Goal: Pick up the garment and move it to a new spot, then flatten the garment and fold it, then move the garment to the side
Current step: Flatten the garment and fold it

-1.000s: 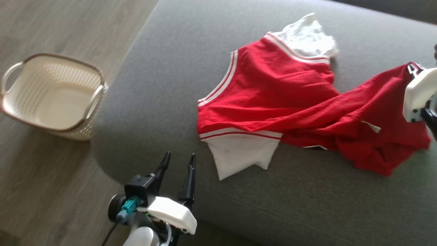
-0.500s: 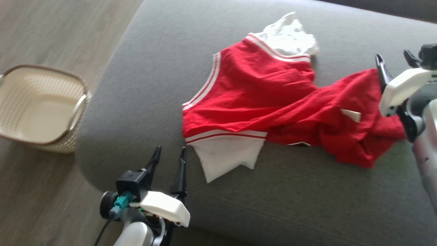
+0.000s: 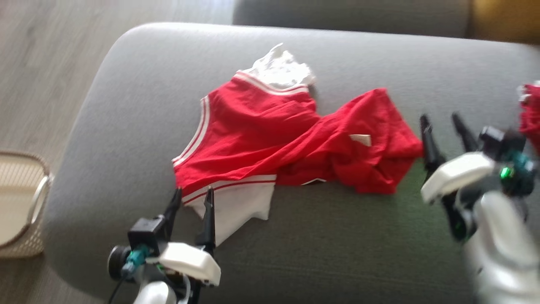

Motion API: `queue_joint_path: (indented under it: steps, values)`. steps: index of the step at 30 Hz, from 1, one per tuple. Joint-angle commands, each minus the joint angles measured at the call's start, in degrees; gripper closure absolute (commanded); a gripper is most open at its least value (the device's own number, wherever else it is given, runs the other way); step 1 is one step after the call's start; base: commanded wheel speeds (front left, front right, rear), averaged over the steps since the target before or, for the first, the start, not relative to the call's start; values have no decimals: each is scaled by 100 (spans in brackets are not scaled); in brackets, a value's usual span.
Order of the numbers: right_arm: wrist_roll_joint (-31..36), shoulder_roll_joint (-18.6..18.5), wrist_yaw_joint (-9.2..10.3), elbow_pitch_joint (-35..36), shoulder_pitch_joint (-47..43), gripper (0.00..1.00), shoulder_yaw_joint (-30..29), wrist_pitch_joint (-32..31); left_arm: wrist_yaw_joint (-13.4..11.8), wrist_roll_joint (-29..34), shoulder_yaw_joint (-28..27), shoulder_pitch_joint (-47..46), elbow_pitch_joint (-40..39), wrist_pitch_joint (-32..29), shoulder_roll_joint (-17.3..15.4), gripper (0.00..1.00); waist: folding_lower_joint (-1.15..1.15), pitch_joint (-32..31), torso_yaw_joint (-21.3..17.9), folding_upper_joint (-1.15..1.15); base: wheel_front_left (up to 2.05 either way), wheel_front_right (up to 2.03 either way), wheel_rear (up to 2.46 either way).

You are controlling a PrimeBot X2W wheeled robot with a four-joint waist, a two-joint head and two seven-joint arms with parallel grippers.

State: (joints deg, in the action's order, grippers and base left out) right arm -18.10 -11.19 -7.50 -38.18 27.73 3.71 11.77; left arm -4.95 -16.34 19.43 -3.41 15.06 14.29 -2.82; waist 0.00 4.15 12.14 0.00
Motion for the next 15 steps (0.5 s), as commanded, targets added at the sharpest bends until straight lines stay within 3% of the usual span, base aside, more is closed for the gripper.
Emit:
queue_joint_path:
  steps: [1, 7, 15]
  values:
    - [88, 238, 1, 454, -286, 0, -40, 92, 2, 49, -192, -36, -138, 71, -6, 0, 0, -213, -247, 0, 0, 0, 0]
    - [181, 703, 1, 1359, -1251, 0, -490, -42, -44, -8, -192, 144, -140, 71, -6, 0, 0, -340, -462, 0, 0, 0, 0]
    - [161, 824, 1, 1931, -1738, 0, -608, -336, 11, 48, -219, 180, -72, 71, -6, 0, 0, -386, -522, 0, 0, 0, 0]
